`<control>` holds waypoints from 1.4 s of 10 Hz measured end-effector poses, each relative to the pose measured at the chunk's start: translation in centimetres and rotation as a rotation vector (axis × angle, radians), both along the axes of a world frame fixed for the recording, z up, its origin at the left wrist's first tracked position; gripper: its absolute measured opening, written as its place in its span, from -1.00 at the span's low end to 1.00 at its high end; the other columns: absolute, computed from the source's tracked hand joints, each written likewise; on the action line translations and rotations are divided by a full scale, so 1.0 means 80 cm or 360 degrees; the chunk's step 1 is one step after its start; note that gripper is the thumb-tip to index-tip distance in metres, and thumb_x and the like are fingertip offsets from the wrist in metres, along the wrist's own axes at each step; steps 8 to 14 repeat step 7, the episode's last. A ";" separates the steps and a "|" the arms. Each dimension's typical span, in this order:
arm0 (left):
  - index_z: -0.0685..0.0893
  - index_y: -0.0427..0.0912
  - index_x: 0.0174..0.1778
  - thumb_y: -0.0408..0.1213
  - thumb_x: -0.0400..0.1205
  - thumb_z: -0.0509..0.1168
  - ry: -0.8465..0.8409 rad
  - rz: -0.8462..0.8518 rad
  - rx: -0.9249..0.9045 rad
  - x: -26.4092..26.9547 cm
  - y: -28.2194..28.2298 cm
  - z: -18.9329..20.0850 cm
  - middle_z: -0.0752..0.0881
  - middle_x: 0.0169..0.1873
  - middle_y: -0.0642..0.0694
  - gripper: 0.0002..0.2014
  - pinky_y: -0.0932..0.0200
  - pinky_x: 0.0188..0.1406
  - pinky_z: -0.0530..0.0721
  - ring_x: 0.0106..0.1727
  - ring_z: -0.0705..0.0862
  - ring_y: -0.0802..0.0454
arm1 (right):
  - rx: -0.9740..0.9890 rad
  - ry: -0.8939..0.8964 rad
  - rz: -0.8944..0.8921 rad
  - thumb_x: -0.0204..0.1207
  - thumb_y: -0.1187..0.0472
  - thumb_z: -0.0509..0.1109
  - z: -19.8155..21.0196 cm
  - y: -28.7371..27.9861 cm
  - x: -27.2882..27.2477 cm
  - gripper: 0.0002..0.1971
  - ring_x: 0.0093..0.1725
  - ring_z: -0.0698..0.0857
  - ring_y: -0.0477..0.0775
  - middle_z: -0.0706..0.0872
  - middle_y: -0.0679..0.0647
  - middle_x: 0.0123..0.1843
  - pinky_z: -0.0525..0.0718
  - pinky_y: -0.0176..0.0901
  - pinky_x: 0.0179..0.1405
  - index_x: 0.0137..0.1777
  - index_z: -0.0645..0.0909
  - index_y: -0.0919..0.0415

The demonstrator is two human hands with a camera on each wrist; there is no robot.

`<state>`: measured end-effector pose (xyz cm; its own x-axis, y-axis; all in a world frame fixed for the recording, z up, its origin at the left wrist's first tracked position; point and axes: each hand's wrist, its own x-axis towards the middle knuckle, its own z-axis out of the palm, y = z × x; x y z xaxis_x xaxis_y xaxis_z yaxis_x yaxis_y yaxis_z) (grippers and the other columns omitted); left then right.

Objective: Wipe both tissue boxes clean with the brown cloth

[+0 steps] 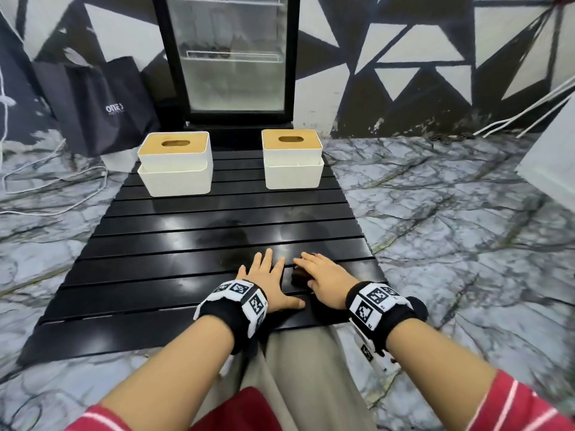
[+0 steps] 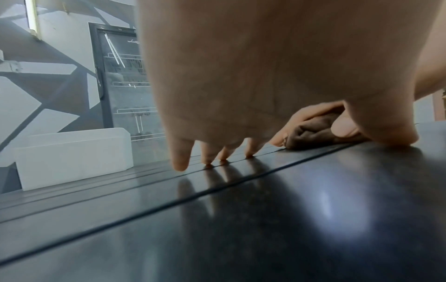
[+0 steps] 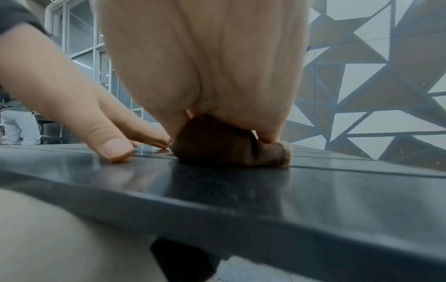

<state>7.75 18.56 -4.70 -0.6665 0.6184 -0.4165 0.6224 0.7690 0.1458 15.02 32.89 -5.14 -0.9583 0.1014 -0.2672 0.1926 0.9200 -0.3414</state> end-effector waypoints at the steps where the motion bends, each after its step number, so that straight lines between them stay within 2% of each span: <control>1: -0.18 0.01 0.66 0.40 0.41 0.24 -0.0002 0.0019 -0.0006 0.002 0.001 0.001 -0.28 0.66 -0.09 0.07 -0.22 0.61 -0.08 0.67 -0.26 -0.08 | -0.0029 0.0020 -0.0036 0.61 0.30 0.11 0.002 0.006 0.012 -0.42 0.64 -0.04 0.08 0.02 -0.02 0.66 0.10 0.19 0.57 0.58 0.06 -0.03; 6: -0.18 0.03 0.65 0.38 0.42 0.26 -0.0022 0.0031 0.0039 0.001 0.000 -0.002 -0.27 0.66 -0.08 0.05 -0.22 0.61 -0.08 0.67 -0.25 -0.06 | 0.0015 0.0106 -0.0077 0.58 0.30 0.12 0.001 -0.002 0.019 -0.41 0.63 0.01 0.07 0.07 -0.04 0.65 0.15 0.18 0.55 0.57 0.10 -0.07; 7: -0.12 0.04 0.66 0.34 0.46 0.26 -0.0015 0.0051 0.0193 -0.004 -0.011 0.010 -0.20 0.67 -0.07 -0.02 -0.19 0.63 -0.06 0.68 -0.18 -0.03 | -0.0041 0.0140 -0.0117 0.57 0.20 0.20 0.009 -0.001 0.016 -0.39 0.63 -0.04 0.12 0.04 -0.02 0.65 0.11 0.23 0.56 0.57 0.06 -0.12; 14: -0.12 0.04 0.66 0.34 0.46 0.26 -0.0015 0.0051 0.0193 -0.004 -0.011 0.010 -0.20 0.67 -0.07 -0.02 -0.19 0.63 -0.06 0.68 -0.18 -0.03 | -0.0041 0.0140 -0.0117 0.57 0.20 0.20 0.009 -0.001 0.016 -0.39 0.63 -0.04 0.12 0.04 -0.02 0.65 0.11 0.23 0.56 0.57 0.06 -0.12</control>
